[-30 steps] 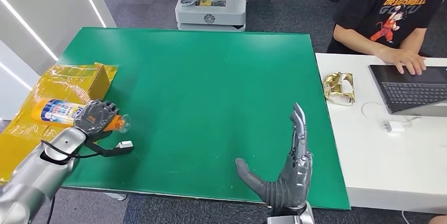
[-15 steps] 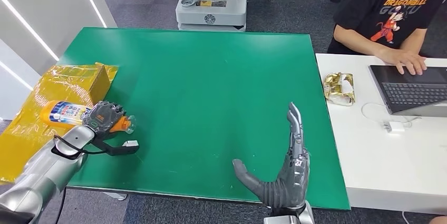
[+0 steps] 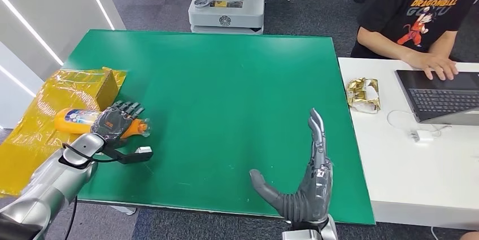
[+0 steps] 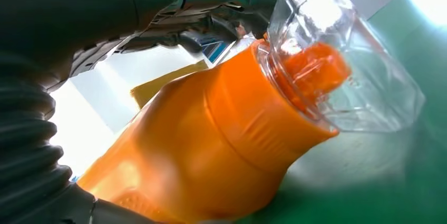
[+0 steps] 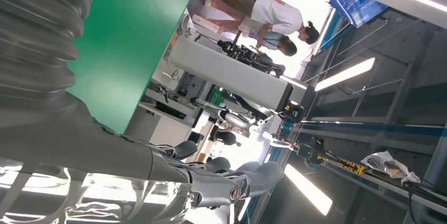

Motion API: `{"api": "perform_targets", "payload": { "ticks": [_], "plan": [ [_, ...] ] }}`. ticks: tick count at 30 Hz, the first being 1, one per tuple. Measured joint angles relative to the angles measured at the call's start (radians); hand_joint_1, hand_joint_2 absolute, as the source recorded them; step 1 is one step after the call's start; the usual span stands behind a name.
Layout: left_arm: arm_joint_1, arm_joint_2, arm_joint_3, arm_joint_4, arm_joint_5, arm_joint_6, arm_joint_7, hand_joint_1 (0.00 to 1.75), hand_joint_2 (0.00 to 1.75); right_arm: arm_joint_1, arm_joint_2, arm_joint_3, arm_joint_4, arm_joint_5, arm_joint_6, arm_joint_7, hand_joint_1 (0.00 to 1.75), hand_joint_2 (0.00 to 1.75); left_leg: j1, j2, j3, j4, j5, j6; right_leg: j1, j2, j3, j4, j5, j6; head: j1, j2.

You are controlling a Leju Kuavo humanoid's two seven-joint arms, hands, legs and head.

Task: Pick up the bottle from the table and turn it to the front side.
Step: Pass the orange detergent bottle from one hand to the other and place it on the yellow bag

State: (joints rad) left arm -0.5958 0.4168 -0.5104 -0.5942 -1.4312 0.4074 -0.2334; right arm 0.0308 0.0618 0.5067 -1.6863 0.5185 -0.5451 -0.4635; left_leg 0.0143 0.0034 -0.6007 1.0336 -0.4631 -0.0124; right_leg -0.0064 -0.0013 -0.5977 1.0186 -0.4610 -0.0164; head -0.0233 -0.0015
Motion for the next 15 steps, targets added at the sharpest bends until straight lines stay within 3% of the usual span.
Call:
{"api": "perform_targets", "payload": {
  "ticks": [8,15],
  "plan": [
    [0.007,0.019,0.003,0.000,0.001,0.026,0.016,0.00,1.75,0.003,0.002,-0.007,-0.001,0.013,0.000,0.010,0.00,1.75,0.001,0.000,0.000,0.000,0.000,0.000,0.000,0.000,0.000,0.000,0.000,0.000,0.000,0.000],
    [0.066,0.050,0.044,-0.056,0.007,0.106,0.051,0.00,1.75,0.008,0.006,-0.017,-0.002,0.023,0.002,0.025,0.00,1.75,0.000,0.001,-0.001,0.000,0.000,0.000,0.000,0.001,-0.001,0.000,0.000,0.000,0.000,0.000]
  ]
}}
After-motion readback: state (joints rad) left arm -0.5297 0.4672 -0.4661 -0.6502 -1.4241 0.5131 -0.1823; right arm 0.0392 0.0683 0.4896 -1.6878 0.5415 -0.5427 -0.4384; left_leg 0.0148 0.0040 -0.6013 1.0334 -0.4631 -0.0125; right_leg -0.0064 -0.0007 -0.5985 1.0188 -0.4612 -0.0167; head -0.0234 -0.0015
